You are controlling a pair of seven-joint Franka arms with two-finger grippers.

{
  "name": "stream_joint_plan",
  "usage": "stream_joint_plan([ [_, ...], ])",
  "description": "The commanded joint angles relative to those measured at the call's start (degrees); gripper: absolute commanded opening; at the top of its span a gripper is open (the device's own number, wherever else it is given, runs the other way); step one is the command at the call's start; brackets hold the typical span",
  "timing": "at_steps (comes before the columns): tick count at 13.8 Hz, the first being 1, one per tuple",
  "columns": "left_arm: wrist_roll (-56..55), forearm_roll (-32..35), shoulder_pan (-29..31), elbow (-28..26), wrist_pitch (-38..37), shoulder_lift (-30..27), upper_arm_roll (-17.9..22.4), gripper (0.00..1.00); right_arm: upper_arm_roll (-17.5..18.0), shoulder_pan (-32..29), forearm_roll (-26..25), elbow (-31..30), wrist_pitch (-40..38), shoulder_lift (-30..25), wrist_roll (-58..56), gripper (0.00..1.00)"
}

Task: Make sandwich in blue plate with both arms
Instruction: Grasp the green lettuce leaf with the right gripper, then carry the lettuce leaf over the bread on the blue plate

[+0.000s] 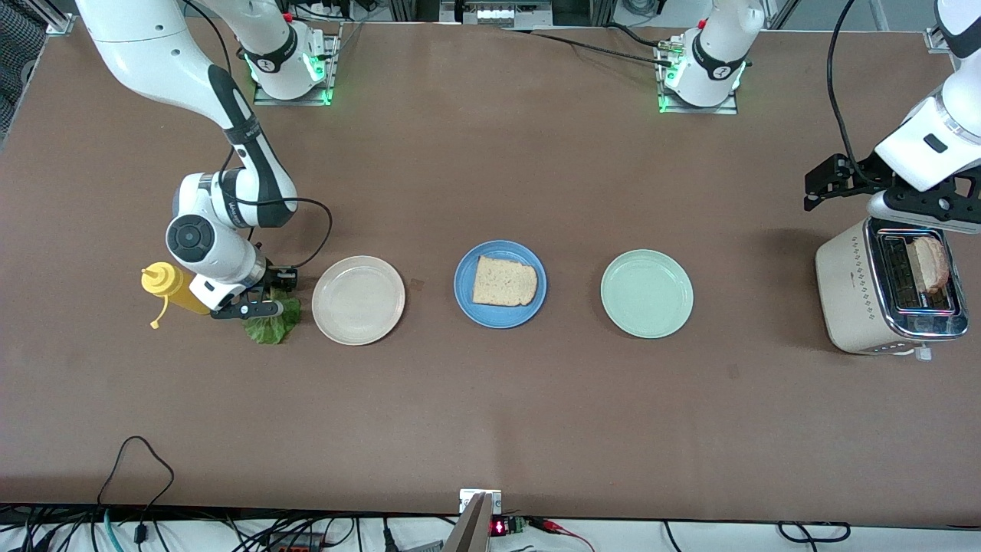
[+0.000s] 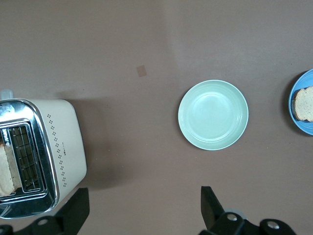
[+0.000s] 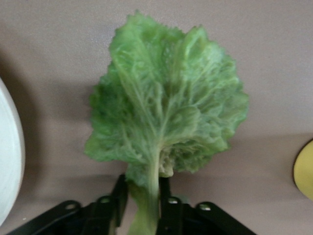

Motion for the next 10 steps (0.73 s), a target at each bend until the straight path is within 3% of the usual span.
stream_joint_plan([
  [1,1.23,-1.27,-0.35,1.15,-0.69,0.3,-0.01,1.0,-0.08,0.08,0.68,1.11,0.12,-0.06,-0.77,0.13],
  [7,1.23,-1.19,-0.44,1.23,-0.6,0.39,-0.18,1.0,0.7,1.22,0.33,7.42,-8.38,-8.14,-5.84,0.09],
  [10,1.23,-1.27,-0.44,1.76,-0.77,0.47,-0.36,1.0,3.16,4.11,0.42,18.13,-20.14,-7.53,-8.93,0.09],
])
